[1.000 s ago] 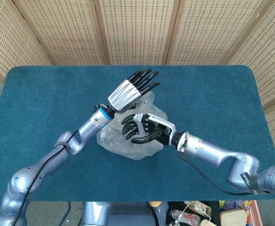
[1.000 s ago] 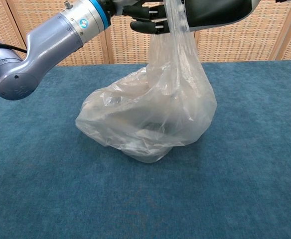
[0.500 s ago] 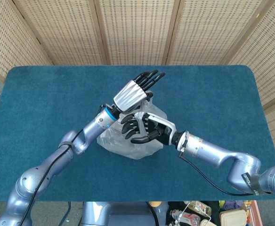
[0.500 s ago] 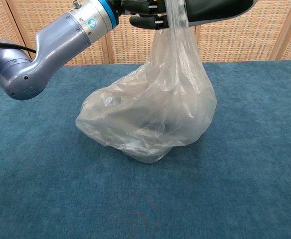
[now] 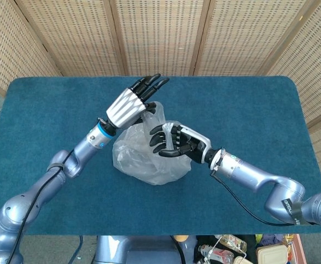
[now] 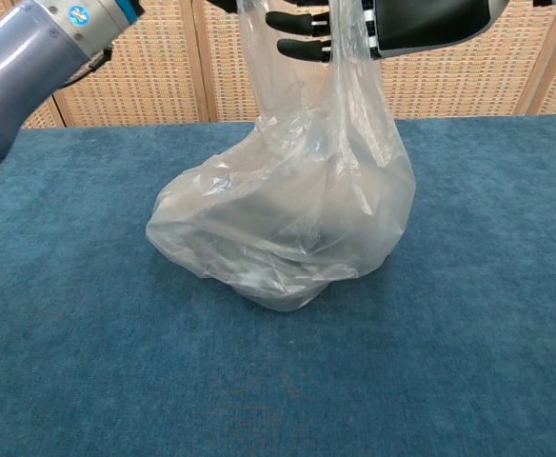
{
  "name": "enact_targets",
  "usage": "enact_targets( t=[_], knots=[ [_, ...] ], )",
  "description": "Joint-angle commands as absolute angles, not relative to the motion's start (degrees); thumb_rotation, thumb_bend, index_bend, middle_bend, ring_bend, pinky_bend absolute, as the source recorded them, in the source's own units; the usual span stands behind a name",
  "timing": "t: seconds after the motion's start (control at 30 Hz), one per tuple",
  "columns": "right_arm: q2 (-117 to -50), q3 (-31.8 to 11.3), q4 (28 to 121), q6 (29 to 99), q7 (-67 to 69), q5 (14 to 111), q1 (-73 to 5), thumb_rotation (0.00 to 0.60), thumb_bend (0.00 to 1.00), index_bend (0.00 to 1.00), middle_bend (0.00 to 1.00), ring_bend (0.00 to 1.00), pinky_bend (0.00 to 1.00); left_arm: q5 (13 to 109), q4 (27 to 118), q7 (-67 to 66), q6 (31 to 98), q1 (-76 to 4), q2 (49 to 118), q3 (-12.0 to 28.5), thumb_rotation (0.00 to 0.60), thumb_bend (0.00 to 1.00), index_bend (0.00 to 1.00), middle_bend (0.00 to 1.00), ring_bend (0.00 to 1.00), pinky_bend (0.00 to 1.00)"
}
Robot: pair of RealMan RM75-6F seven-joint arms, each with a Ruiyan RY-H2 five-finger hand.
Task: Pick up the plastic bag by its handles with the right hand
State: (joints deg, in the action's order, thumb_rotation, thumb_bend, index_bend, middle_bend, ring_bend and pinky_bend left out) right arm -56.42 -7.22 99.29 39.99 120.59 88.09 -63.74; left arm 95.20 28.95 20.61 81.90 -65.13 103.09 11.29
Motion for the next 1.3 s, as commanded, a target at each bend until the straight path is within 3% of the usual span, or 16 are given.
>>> enact_targets(
  t=[0.03, 0.5, 0.97, 1.3],
  knots=[
    [-56.8, -7.5, 98.6, 39.8, 120.2, 87.5, -63.2, 0.600, 0.03, 0.35, 0.45, 0.33, 0.34, 95.6, 30.5, 21.8, 84.4, -62.9, 99.9, 10.1, 0.600, 0.41, 0.80, 0.06, 0.03, 0.18],
    [-58.2, -9.4, 98.1, 38.0, 115.9, 82.8, -61.8, 0.600, 0.03, 0.35, 0.45, 0.30, 0.31, 97.2, 36.4, 21.2, 89.4, -60.2, 92.9, 7.9, 0.600, 0.41, 0.79, 0.06, 0.03, 0.18],
    [-64.9, -15.1, 97.8, 37.1, 106.5, 73.4, -60.2, 0.600, 0.02, 0.35, 0.45, 0.30, 0.30, 98.7, 47.6, 13.6, 87.6, -62.5, 89.8, 8.1, 0.600, 0.41, 0.75, 0.06, 0.03, 0.18],
    [-67.7, -17.6, 97.2, 35.0, 101.8, 71.5, -58.5, 0.600, 0.02, 0.35, 0.45, 0.26, 0.23, 98.1, 50.6, 10.9, 86.5, -63.7, 89.7, 9.7, 0.600, 0.41, 0.74, 0.06, 0.03, 0.18]
  ],
)
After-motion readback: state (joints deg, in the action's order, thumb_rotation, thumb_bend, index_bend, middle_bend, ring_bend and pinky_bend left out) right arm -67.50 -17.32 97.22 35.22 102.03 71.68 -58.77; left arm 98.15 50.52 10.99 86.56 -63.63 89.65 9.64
